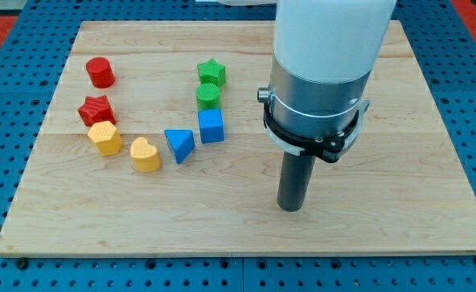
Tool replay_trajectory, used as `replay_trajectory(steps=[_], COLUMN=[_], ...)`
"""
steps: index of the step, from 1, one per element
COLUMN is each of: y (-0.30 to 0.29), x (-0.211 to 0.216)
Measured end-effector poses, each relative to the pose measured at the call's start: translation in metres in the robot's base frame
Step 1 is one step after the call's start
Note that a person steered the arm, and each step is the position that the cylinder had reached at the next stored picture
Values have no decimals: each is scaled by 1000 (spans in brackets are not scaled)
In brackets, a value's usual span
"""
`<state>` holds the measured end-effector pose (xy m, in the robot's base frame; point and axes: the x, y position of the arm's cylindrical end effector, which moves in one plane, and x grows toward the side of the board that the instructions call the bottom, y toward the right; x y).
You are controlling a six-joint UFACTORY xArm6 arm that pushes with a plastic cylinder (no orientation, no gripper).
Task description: Push the green star into the red circle
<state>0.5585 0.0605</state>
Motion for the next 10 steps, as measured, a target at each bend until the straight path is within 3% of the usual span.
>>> replay_trajectory(steps=[3, 6, 7, 9, 10], y=[-15, -29, -50, -89, -106], x=[-2, -168, -251, -341, -341])
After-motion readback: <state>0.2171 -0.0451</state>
